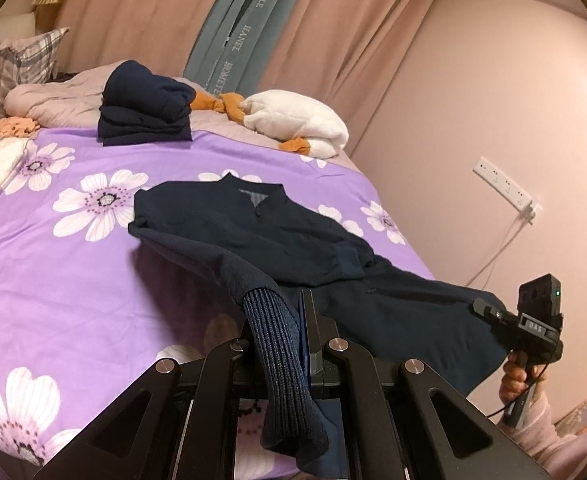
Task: Fold large clothes
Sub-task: 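Lift the hem with both grippers and carry it toward the collar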
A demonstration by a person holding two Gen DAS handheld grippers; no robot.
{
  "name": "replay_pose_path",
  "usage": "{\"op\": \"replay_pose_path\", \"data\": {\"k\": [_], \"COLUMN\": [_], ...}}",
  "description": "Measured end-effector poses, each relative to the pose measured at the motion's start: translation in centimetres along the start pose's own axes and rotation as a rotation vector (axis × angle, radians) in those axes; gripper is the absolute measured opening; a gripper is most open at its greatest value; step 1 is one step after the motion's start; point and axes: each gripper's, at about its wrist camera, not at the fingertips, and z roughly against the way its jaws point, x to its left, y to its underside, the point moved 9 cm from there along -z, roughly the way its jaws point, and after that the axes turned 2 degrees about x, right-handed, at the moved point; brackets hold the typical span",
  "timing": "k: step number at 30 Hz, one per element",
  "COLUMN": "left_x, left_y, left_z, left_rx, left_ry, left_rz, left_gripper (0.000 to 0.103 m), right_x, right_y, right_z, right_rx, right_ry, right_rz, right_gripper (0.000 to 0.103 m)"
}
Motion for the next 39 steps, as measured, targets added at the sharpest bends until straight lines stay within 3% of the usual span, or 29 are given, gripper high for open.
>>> {"op": "replay_pose_path", "data": {"k": [16,39], "left_x": [2.6,6.1], "left_y": [-2.1,-5.4], "left_z": [-3.4,-6.6], "left_rx": [-0.013,0.007], "left_ry": [-0.129,-0.178], "left_rz": [-0.019,0.023], "left_gripper": [0.005,0.005], "right_x": [-3.7,-6.0], "right_y": [-3.6,-8.9], "right_z": [-2.4,-5.7], "right_rx": [-0.035,-0.059], "right_ry": [-0.007,0.032], "right_rz": [-0.149,-0.197], "right_gripper": [0.012,0.013]}}
